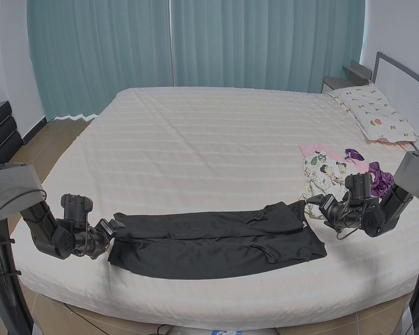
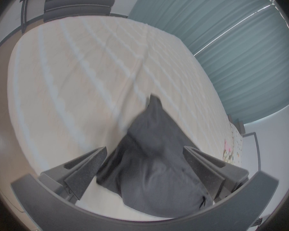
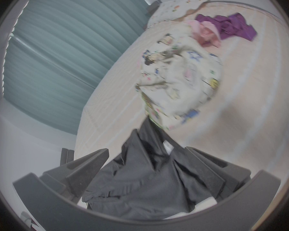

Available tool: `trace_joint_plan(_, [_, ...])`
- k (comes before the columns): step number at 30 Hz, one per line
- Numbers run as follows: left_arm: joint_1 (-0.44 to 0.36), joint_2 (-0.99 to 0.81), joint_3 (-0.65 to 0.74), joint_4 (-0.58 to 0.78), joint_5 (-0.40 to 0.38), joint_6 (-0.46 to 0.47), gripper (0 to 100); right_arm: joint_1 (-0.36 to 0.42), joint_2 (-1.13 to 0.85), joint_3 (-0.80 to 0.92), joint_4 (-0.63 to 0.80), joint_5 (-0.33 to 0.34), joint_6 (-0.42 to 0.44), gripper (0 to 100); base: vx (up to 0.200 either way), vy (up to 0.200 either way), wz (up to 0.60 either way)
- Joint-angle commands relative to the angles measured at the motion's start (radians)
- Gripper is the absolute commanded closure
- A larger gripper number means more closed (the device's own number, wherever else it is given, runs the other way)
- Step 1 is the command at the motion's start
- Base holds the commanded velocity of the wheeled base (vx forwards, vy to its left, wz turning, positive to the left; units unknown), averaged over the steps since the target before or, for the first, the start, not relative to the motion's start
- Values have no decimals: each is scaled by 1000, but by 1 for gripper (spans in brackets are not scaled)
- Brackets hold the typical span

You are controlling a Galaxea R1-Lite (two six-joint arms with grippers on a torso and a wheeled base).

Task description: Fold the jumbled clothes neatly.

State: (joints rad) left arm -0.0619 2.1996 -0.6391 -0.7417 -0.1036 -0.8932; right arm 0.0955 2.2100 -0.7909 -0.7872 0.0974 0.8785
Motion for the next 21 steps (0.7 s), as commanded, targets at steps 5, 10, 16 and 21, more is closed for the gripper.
trace_joint_plan(5, [-68, 35, 30, -56, 78, -1, 0, 6, 16, 62, -75, -8, 16, 0, 0, 0, 0])
trace_joint_plan(10, [-65, 46, 42, -99, 122, -1, 0, 4, 31, 64, -95, -7, 16, 0, 0, 0, 0])
trace_joint_plan(16, [-65, 77, 45, -105, 131, 60, 0, 6, 33, 65, -95, -7, 14, 0, 0, 0, 0])
trace_joint_plan(21, [-65, 101, 35, -105, 162, 80, 100, 7, 31, 76, -95, -7, 13, 0, 0, 0, 0])
